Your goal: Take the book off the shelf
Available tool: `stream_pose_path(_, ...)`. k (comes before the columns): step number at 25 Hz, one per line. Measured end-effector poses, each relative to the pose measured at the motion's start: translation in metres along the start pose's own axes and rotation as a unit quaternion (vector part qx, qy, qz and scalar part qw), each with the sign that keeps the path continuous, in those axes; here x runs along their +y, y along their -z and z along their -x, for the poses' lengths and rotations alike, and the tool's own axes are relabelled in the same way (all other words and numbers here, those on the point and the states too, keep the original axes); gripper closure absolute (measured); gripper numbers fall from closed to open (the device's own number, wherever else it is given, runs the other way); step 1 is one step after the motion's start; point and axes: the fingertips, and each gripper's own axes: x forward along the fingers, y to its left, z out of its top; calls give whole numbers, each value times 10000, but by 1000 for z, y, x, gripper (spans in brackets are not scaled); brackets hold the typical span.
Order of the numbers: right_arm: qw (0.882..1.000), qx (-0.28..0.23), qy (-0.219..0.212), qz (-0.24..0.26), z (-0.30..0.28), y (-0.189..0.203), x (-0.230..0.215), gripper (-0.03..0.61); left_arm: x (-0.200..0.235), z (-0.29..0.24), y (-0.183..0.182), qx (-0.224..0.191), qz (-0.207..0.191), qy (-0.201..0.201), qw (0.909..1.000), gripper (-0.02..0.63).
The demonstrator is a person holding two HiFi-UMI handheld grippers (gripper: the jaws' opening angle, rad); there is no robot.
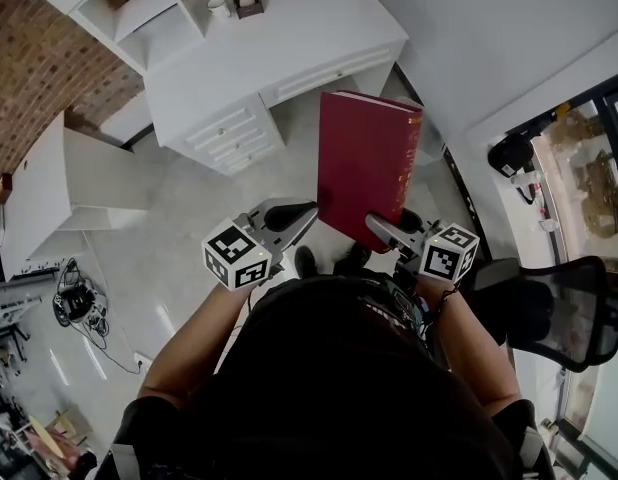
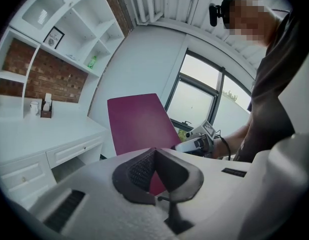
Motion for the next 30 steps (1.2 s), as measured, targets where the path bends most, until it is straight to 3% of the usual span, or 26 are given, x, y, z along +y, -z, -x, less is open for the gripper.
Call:
stream_pose_path(13, 9992, -120, 312, -214, -9, 42, 27, 345, 1, 54, 20, 23, 84, 210, 9997, 606)
stream_pose_path(30, 9987, -142, 370, -322, -24, 38, 30, 345, 10, 52, 22, -18, 258, 357, 9990, 607)
